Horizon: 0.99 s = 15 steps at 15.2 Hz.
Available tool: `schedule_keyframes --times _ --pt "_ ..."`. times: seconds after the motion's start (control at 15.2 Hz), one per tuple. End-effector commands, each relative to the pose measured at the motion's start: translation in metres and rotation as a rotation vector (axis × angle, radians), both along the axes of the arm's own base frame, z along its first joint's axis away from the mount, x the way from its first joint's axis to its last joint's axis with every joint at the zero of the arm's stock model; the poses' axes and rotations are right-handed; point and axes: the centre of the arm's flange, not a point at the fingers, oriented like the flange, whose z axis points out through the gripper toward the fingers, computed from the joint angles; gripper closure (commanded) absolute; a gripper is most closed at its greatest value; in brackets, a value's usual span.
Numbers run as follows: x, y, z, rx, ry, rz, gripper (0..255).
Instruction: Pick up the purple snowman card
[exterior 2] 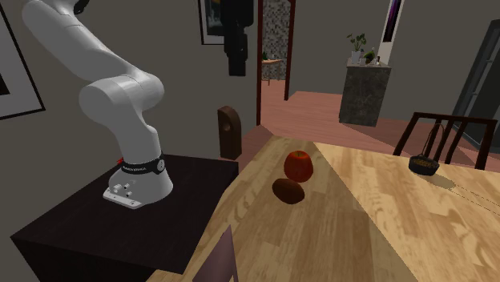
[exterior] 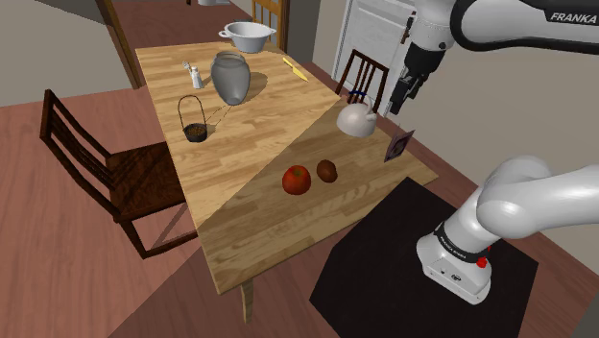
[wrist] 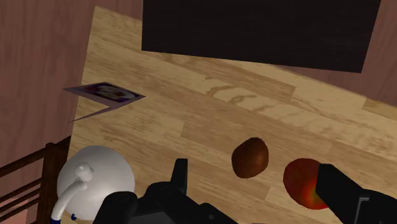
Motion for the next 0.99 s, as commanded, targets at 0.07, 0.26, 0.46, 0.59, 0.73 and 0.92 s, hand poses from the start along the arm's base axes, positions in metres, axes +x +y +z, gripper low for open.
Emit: schedule_keyframes --times 0.07,0.26,0.46,0.59,0.73,0.92 --pt "0.002 -0.011 -0.008 0.004 0.001 -0.001 0" --pt "0.007 -0.043 -0.033 0.017 0.002 -0.002 0" --pt "0.012 -0.075 -0.058 0.030 0.004 -0.004 0" --pt "0.016 -0.096 -0.075 0.039 0.006 -0.005 0" --pt "0.019 -0.117 -0.092 0.048 0.007 -0.007 0" --pt "0.024 -0.149 -0.118 0.061 0.009 -0.008 0"
